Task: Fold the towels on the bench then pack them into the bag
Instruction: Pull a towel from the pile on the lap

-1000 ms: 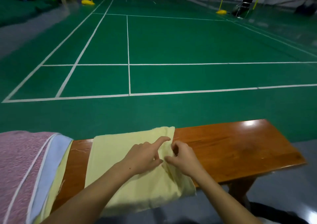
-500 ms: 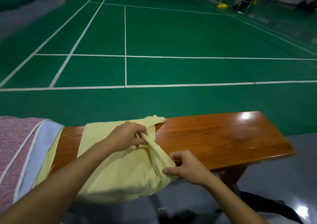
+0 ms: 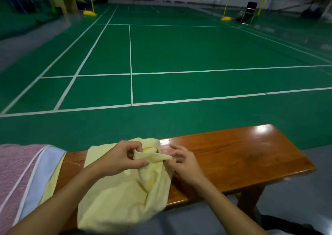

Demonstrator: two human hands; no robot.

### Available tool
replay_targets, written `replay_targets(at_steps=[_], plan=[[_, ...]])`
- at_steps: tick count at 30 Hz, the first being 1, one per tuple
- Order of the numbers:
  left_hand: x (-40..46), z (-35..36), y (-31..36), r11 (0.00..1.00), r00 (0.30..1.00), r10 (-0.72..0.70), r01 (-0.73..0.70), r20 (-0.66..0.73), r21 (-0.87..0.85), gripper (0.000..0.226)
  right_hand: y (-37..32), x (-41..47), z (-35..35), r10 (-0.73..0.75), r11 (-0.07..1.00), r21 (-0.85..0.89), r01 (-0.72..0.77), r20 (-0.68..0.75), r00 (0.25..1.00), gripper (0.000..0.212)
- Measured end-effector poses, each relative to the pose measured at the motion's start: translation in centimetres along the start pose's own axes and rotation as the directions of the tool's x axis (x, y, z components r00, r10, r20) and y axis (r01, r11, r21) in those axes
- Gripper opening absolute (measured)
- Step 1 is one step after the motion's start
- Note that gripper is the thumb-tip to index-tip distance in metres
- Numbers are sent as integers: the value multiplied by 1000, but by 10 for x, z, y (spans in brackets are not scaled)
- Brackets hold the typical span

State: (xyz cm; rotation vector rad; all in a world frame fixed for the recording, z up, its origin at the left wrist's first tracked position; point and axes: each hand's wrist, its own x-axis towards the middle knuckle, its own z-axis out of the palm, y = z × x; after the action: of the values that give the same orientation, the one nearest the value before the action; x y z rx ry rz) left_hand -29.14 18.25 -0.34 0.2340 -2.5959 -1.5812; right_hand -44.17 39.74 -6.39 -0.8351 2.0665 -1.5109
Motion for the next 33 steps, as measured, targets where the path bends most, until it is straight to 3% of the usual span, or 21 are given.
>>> replay_targets(at_steps=[2,5,9,13,17,20,24,27,30,33], plan=[[-3,-5,3,999,1000,4,-4,-29,-32,38,1,8,12,44,975,214,-56,60,997,10],[-9,-11,6,998,999,0,-3,-47,-60,37,3,15,30,83,857,491,-157,169,982,39],[-14,-21,3,998,999,-4,1,-43,-67,36,-8,19,41,80,752,640,-158,150,985,43],[-19,-34,-7,1000,998,2,-1,-64,24,38,-16,21,24,8,905,426,-15,18,1000,17],[-30,-48,-12,946,988,93,-49,-123,321,37,-31,15,-3,-168,985,43,167,1,986,17],[-40,-49,5,873,946,260,-144,-195,466,46,-57,1,-22,-308,886,-337,319,87,947,19],[-47,-53,41,842,881,403,-252,-248,477,39,-113,-19,-39,-450,686,-594,420,107,887,22],[-60,-54,75,880,867,401,-276,-296,386,34,-154,-33,-49,-510,589,-682,434,103,854,21],[-77,-58,106,909,862,388,-299,-326,291,27,-182,-54,-56,-485,647,-651,397,51,873,34],[-99,-60,131,944,886,328,-297,-327,143,23,-202,-74,-63,-481,728,-529,436,60,875,23]])
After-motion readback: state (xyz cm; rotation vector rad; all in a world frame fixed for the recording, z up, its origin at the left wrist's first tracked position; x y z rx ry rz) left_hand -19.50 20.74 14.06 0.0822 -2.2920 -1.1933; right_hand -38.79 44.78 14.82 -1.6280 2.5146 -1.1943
